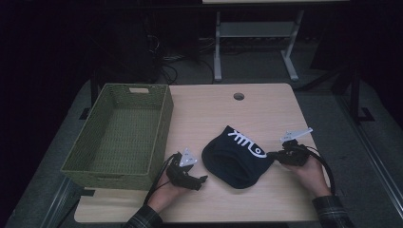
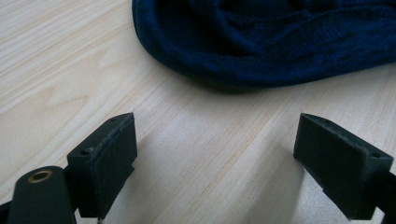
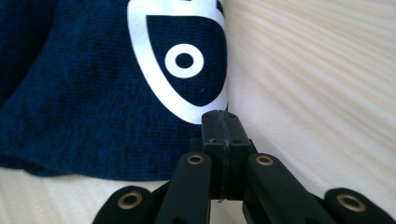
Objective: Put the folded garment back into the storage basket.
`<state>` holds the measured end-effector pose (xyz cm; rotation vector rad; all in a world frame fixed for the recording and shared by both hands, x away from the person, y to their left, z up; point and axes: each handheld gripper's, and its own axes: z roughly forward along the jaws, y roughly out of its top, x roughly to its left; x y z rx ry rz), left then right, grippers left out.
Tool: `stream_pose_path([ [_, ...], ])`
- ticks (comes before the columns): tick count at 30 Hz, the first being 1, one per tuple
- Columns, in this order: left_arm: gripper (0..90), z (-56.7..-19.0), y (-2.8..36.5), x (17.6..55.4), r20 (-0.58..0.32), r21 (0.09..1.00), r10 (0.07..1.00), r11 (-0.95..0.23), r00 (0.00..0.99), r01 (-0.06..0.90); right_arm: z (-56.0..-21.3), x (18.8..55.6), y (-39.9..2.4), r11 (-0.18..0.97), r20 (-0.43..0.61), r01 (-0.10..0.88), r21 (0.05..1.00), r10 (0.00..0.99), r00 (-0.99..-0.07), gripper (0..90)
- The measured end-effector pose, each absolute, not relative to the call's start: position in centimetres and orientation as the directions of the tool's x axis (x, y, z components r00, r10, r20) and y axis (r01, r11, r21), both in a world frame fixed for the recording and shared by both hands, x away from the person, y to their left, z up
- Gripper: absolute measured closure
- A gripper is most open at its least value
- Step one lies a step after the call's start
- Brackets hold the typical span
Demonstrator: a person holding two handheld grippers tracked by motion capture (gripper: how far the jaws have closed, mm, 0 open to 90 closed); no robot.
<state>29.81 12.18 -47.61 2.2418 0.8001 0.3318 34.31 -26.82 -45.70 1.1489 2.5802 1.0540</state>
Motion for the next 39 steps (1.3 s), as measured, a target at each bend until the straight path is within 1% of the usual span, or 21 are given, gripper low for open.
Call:
stream_pose_path([
  [3, 13.2, -47.4, 12.2, 29.8, -0.016, 0.701, 0.635, -0.544, 0.772, 0.462, -45.8, 33.5, -26.6, 0.466, 0.169, 0.605, 0.646, 0.685, -0.709, 90.0],
  [8, 13.1, -47.3, 12.2, 29.6, -0.011, 0.706, 0.631, -0.544, 0.775, 0.453, -45.7, 32.1, -26.1, 0.471, 0.176, 0.596, 0.650, 0.670, -0.721, 90.0],
  [11, 13.1, -47.4, 12.1, 29.5, -0.009, 0.694, 0.628, -0.557, 0.778, 0.457, -45.7, 31.2, -25.6, 0.487, 0.173, 0.587, 0.646, 0.656, -0.735, 90.0],
  [27, 13.2, -47.4, 12.2, 29.6, 0.003, 0.691, 0.623, -0.566, 0.782, 0.449, -45.8, 28.7, -23.2, 0.516, 0.190, 0.549, 0.658, 0.591, -0.784, 90.0],
  [30, 13.2, -47.4, 12.2, 29.6, 0.003, 0.694, 0.623, -0.564, 0.782, 0.447, -45.6, 28.3, -22.9, 0.524, 0.173, 0.540, 0.659, 0.593, -0.786, 90.0],
  [33, 13.2, -47.4, 12.2, 29.6, 0.000, 0.689, 0.625, -0.566, 0.781, 0.453, -45.3, 28.4, -23.6, 0.493, 0.164, 0.548, 0.675, 0.624, -0.764, 89.9],
  [35, 13.3, -47.3, 12.2, 29.6, -0.001, 0.689, 0.629, -0.563, 0.778, 0.456, -45.4, 28.5, -24.3, 0.467, 0.145, 0.548, 0.693, 0.655, -0.741, 85.0],
  [36, 13.4, -47.3, 12.2, 29.6, -0.001, 0.685, 0.629, -0.566, 0.778, 0.458, -45.6, 28.5, -24.7, 0.458, 0.127, 0.552, 0.697, 0.679, -0.723, 75.7],
  [37, 13.4, -47.3, 12.2, 29.6, -0.003, 0.683, 0.630, -0.566, 0.777, 0.461, -45.6, 28.5, -24.7, 0.458, 0.127, 0.552, 0.697, 0.679, -0.723, 75.7],
  [38, 13.4, -47.2, 12.2, 29.6, -0.004, 0.681, 0.631, -0.567, 0.776, 0.464, -45.7, 28.5, -25.0, 0.449, 0.117, 0.556, 0.700, 0.695, -0.709, 70.5],
  [39, 13.4, -47.1, 12.2, 29.6, -0.005, 0.682, 0.632, -0.565, 0.775, 0.465, -45.9, 28.6, -25.3, 0.444, 0.099, 0.549, 0.708, 0.708, -0.699, 63.3],
])
